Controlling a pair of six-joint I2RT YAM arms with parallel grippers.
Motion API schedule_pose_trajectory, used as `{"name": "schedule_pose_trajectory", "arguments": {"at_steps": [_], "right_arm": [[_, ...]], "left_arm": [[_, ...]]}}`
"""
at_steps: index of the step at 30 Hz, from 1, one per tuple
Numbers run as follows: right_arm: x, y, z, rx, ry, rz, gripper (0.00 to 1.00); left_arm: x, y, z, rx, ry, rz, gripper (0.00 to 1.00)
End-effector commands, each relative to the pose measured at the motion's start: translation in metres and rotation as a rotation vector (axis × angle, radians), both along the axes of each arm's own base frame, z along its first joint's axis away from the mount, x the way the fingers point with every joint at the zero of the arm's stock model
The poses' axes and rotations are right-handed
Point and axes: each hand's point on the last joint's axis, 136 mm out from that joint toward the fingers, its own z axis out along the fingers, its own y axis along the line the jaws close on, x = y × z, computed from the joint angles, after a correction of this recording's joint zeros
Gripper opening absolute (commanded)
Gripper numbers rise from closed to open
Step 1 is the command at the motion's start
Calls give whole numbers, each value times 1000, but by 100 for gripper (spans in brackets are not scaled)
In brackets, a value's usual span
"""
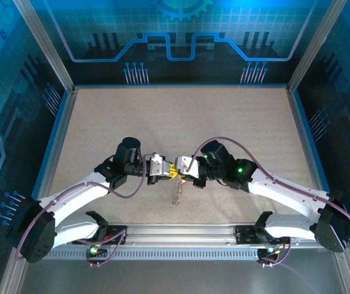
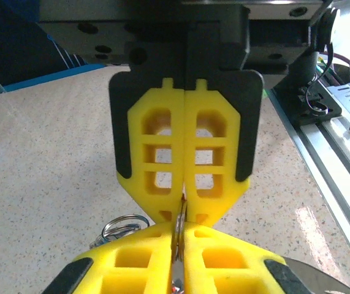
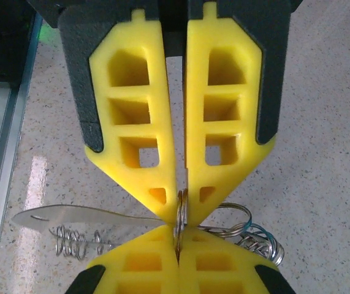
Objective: Put the keys on the keyring
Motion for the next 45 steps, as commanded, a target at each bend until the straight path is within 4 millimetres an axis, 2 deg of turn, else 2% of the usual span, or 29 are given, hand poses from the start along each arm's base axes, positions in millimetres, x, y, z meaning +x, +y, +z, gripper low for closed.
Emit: {"name": "schedule_pose_trajectory", "arguments": {"at_steps": [1, 4, 6, 10, 14, 18, 25, 30, 45], "right_arm": [[1, 9, 21, 48, -42, 19, 0], [3, 8, 23, 54, -50, 10, 0], [2, 8, 25, 71, -62, 12, 1], [4, -1, 25, 114, -55, -4, 13], [0, -11, 28, 162, -37, 7, 13], [-4, -17, 29, 195, -23, 13, 19], [-5, -16, 27, 200, -1, 20, 19], [-4, -14, 24, 198, 4, 24, 11], [-3, -2, 33, 283, 17, 49, 12]], "left_arm": [[4, -2, 5, 15, -18, 9, 12], [5, -1, 3, 27, -18, 18, 0], [4, -1, 5, 26, -20, 12, 0], [0, -2, 12, -11, -22, -2, 0], [-3, -4, 24, -73, -25, -15, 0], [-9, -5, 30, -101, -20, -60, 0], [-14, -8, 36, -149, -2, -97, 0], [-17, -9, 39, -178, -2, -120, 0], [-16, -11, 40, -205, 0, -127, 0]]}}
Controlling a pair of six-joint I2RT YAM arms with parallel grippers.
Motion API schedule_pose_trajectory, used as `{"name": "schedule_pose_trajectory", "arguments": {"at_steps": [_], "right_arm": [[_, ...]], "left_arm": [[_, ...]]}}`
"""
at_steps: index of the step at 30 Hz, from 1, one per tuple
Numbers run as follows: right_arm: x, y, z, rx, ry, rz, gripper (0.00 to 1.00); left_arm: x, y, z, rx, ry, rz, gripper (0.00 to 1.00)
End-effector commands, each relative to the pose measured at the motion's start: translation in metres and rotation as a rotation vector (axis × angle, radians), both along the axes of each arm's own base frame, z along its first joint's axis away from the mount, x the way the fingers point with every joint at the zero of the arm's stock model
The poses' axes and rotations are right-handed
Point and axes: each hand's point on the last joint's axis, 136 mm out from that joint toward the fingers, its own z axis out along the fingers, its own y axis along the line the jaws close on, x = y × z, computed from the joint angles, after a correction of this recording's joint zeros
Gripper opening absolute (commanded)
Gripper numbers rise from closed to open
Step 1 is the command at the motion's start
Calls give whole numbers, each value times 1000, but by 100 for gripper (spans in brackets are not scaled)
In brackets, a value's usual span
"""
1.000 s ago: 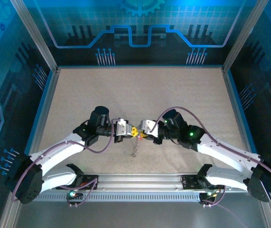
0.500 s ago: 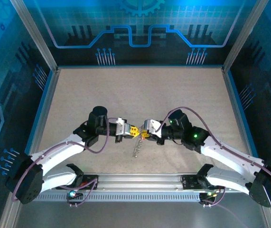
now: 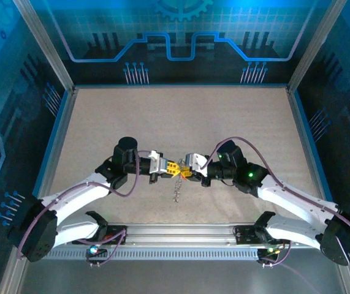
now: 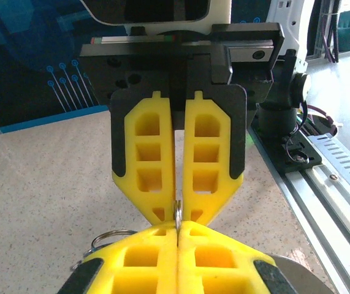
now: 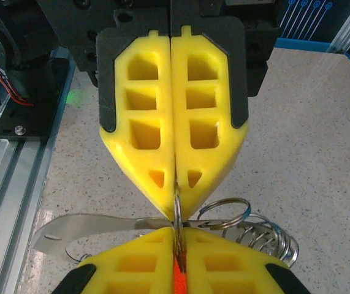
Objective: Put the keys on the keyring
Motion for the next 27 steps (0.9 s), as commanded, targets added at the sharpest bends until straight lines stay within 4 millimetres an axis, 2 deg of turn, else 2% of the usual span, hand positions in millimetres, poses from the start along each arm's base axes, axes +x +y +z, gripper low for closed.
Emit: {"name": "schedule_pose_trajectory", "arguments": {"at_steps": [1, 8, 9, 10, 12, 18, 27], "right_arm": [[2, 7, 8, 59, -2, 11, 12], [6, 5, 8, 56, -15, -9, 0], [6, 4, 8, 46, -18, -9, 0], [6, 3, 8, 35, -22, -12, 0], [6, 0, 7, 5, -27, -17, 0], [11, -4, -2, -142, -44, -62, 0], [14, 2, -16, -288, -72, -90, 0]], "left_arm": [[-9, -2, 10, -51, -32, -58, 0], [-7, -1, 9, -44, -36, -41, 0], [-5, 0, 9, -38, -43, -25, 10], [-2, 0, 8, -30, -48, -7, 16], [0, 3, 2, 9, -65, 14, 19], [9, 8, -12, 120, -77, 68, 20], [10, 7, -15, 147, -77, 76, 21]]}}
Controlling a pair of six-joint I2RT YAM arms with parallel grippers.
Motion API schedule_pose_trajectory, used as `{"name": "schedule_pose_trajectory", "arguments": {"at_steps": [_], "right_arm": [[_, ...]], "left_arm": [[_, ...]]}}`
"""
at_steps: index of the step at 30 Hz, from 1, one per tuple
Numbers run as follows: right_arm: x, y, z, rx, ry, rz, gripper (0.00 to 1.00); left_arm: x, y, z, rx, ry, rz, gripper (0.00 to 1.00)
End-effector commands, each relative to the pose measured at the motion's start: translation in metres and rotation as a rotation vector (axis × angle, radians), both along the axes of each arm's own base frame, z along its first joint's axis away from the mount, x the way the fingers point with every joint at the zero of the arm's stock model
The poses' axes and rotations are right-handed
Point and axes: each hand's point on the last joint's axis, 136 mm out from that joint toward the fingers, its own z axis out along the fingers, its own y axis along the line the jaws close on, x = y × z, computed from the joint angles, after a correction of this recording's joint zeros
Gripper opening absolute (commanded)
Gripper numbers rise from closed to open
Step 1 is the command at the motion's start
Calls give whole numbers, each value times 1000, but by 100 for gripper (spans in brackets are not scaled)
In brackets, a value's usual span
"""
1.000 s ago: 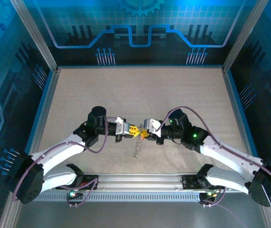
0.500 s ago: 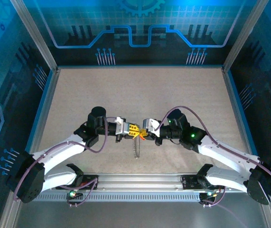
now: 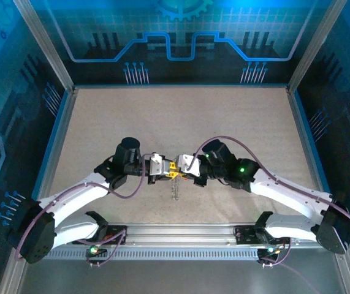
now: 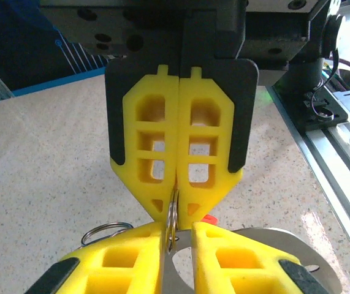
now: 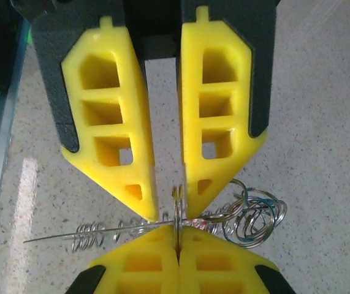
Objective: Put the keys on the keyring
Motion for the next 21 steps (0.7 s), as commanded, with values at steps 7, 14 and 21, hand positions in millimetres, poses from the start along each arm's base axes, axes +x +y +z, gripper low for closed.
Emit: {"name": "schedule_pose_trajectory", "arguments": {"at_steps": [7, 14, 21], "right_arm": [[3, 7, 13, -30, -49, 2, 0], [-4, 13, 26, 47, -53, 41, 0], [-4, 4, 17, 101, -35, 24, 16]], "left_arm": [[2, -3, 9, 9, -34, 1, 19], [3, -2, 6, 28, -27, 12, 13], [-3, -4, 17, -24, -29, -12, 0]]}}
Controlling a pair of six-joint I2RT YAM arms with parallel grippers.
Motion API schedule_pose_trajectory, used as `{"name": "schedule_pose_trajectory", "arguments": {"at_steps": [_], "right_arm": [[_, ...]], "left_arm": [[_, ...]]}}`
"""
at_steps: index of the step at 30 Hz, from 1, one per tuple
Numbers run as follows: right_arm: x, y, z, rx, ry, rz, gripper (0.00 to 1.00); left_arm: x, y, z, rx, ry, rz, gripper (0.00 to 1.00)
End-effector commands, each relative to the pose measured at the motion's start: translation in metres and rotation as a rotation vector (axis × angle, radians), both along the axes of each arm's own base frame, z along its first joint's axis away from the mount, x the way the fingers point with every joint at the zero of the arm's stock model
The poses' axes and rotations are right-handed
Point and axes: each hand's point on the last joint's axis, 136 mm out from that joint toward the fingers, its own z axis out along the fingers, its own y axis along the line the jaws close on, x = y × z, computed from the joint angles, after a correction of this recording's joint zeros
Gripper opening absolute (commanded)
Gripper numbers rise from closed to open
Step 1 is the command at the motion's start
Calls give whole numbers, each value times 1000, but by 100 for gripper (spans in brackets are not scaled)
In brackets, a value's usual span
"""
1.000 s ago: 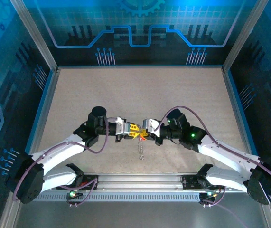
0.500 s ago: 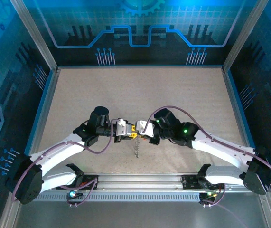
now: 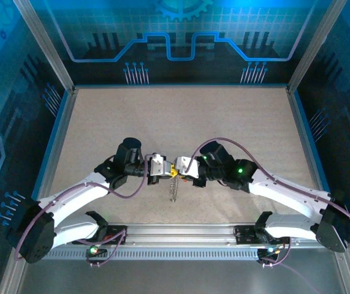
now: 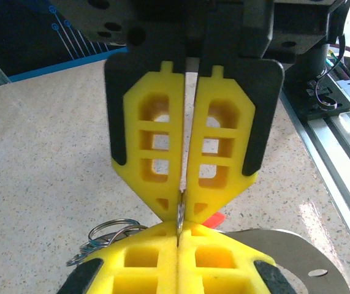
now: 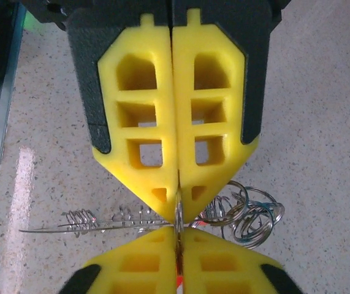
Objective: Put the keys on the keyring
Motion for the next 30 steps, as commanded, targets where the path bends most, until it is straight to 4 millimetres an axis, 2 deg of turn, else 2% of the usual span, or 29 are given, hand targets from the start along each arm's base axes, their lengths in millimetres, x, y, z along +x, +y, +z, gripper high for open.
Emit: {"name": "schedule_pose_trajectory", "arguments": {"at_steps": [1, 9, 18, 23, 30], "right_arm": [[-1, 0, 21, 132, -18, 11, 18], [-2, -20, 33, 236, -12, 1, 25], [-8, -17, 42, 279, -19, 40, 21], [-9, -13, 41, 286, 2, 57, 12], [-10, -8, 40, 301, 16, 70, 11]], "left_arm": [[-7, -5, 24, -69, -40, -45, 0], [-15, -6, 38, -146, -49, -88, 0], [-18, -8, 43, -194, -46, -120, 0], [-18, -8, 45, -205, -45, -124, 0], [-18, -10, 45, -228, -34, -132, 0]]}}
